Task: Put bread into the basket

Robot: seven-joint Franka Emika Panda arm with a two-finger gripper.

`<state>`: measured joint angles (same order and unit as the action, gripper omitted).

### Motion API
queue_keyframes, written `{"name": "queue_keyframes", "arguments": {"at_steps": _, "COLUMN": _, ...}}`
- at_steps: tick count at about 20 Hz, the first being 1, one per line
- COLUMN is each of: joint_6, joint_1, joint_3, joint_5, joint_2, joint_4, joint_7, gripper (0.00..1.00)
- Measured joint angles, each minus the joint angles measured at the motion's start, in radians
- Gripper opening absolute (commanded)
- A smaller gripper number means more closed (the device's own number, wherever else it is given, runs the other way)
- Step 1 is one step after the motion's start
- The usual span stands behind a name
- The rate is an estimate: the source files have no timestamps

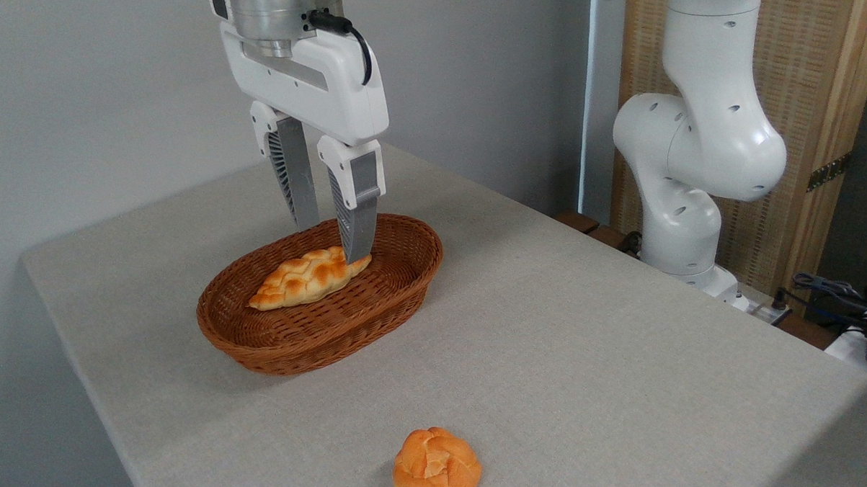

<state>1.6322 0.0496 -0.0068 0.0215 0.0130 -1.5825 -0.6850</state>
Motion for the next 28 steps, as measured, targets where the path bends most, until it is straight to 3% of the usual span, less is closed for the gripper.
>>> {"name": "queue_keyframes", "arguments": {"at_steps": 4, "joint_6": 0.134, "joint_1": -0.010, "joint_3": 0.003, "joint_5": 0.000, "joint_2": -0.029, "joint_4": -0.092, "joint_7": 0.000, "gripper": 1.00}}
{"name": "queue_keyframes", "arguments": {"at_steps": 10, "joint_6": 0.337, "joint_1": -0.067, "joint_3": 0.006, "joint_5": -0.013, "joint_2": -0.042, "joint_4": -0.275, "joint_7": -0.051, "gripper": 1.00}}
{"name": "queue_keyframes", "arguments": {"at_steps": 17, "joint_6": 0.353, "joint_1": -0.092, "joint_3": 0.073, "joint_5": -0.085, "joint_2": -0.041, "joint_4": -0.349, "joint_7": -0.196, "gripper": 1.00}}
{"name": "queue_keyframes", "arguments": {"at_steps": 21, "joint_6": 0.359, "joint_1": -0.096, "joint_3": 0.089, "joint_5": -0.151, "joint_2": -0.013, "joint_4": -0.362, "joint_7": -0.213, "gripper": 1.00}}
{"name": "queue_keyframes", "arguments": {"at_steps": 28, "joint_6": 0.417, "joint_1": -0.095, "joint_3": 0.089, "joint_5": -0.157, "joint_2": 0.077, "joint_4": -0.366, "joint_7": -0.213, "gripper": 1.00}}
